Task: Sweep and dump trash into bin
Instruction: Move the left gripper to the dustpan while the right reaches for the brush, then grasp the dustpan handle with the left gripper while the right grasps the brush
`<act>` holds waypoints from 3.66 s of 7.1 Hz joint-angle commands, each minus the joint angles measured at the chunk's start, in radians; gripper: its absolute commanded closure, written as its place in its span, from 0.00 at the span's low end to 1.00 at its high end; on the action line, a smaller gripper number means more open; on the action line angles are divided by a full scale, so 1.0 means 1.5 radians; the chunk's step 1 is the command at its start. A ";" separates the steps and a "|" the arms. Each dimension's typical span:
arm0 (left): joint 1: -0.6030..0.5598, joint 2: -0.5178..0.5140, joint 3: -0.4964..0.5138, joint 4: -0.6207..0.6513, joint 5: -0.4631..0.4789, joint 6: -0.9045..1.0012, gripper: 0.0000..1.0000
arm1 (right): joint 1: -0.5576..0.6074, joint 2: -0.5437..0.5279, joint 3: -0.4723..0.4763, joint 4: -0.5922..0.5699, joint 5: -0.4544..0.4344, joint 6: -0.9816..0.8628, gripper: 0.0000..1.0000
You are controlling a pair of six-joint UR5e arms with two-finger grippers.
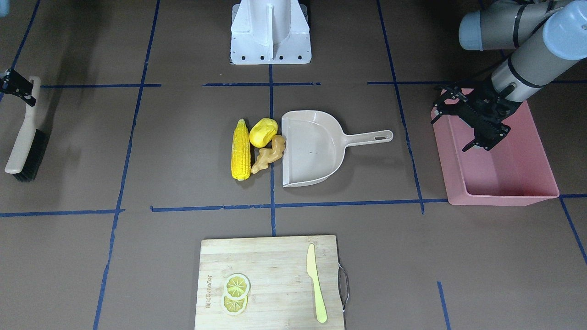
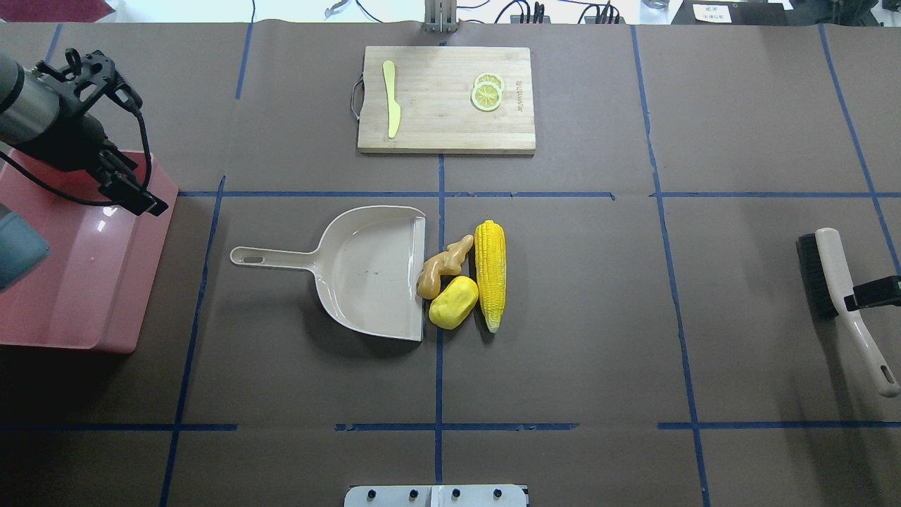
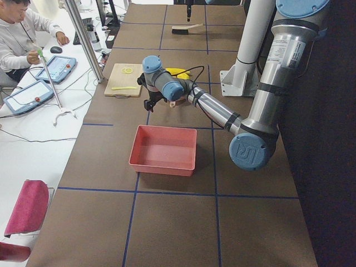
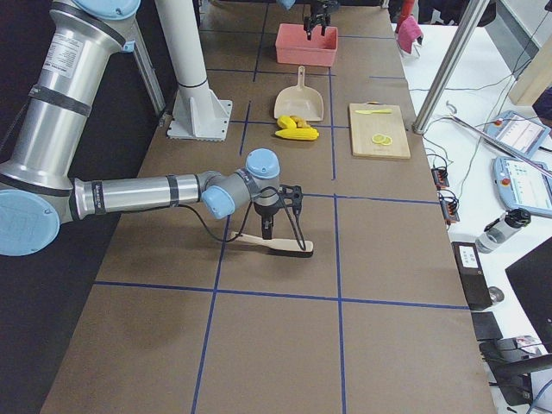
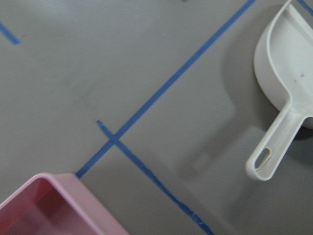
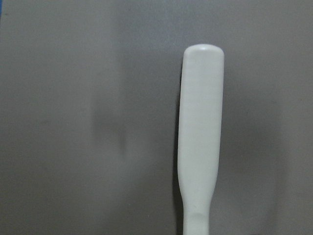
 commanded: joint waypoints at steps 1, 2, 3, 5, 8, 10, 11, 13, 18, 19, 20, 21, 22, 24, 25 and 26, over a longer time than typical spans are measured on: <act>0.014 -0.013 -0.001 0.000 0.017 -0.009 0.00 | -0.058 -0.024 -0.020 0.034 -0.037 0.020 0.01; 0.031 -0.020 0.000 0.001 0.020 -0.012 0.00 | -0.061 -0.035 -0.063 0.110 -0.037 0.038 0.03; 0.034 -0.023 0.001 0.000 0.020 -0.019 0.00 | -0.074 -0.035 -0.089 0.159 -0.040 0.087 0.03; 0.036 -0.029 0.002 0.000 0.022 -0.019 0.00 | -0.094 -0.036 -0.094 0.163 -0.049 0.101 0.23; 0.036 -0.034 0.001 0.000 0.021 -0.018 0.01 | -0.096 -0.035 -0.090 0.165 -0.040 0.099 0.93; 0.062 -0.083 -0.001 -0.001 0.023 -0.008 0.00 | -0.111 -0.032 -0.040 0.165 -0.030 0.093 1.00; 0.116 -0.087 -0.001 -0.001 0.044 0.004 0.00 | -0.121 -0.026 -0.008 0.161 -0.031 0.101 1.00; 0.195 -0.078 -0.034 0.003 0.174 0.074 0.00 | -0.134 0.058 0.007 0.103 -0.034 0.107 1.00; 0.217 -0.081 -0.017 0.042 0.179 0.234 0.07 | -0.247 0.268 0.047 -0.084 -0.100 0.227 1.00; 0.219 -0.085 -0.014 0.042 0.180 0.227 0.04 | -0.253 0.288 0.067 -0.147 -0.101 0.227 1.00; 0.219 -0.081 -0.015 0.042 0.183 0.234 0.00 | -0.257 0.292 0.069 -0.160 -0.105 0.227 1.00; 0.236 -0.084 -0.006 0.041 0.189 0.239 0.00 | -0.260 0.293 0.070 -0.160 -0.109 0.228 1.00; 0.239 -0.092 0.002 0.042 0.188 0.287 0.01 | -0.261 0.293 0.071 -0.160 -0.110 0.228 1.00; 0.235 -0.098 0.001 0.043 0.191 0.316 0.02 | -0.278 0.293 0.071 -0.161 -0.141 0.228 1.00; 0.235 -0.098 0.013 0.043 0.198 0.317 0.02 | -0.278 0.293 0.070 -0.161 -0.143 0.228 1.00; 0.238 -0.100 0.025 0.042 0.214 0.317 0.02 | -0.279 0.293 0.071 -0.162 -0.143 0.229 1.00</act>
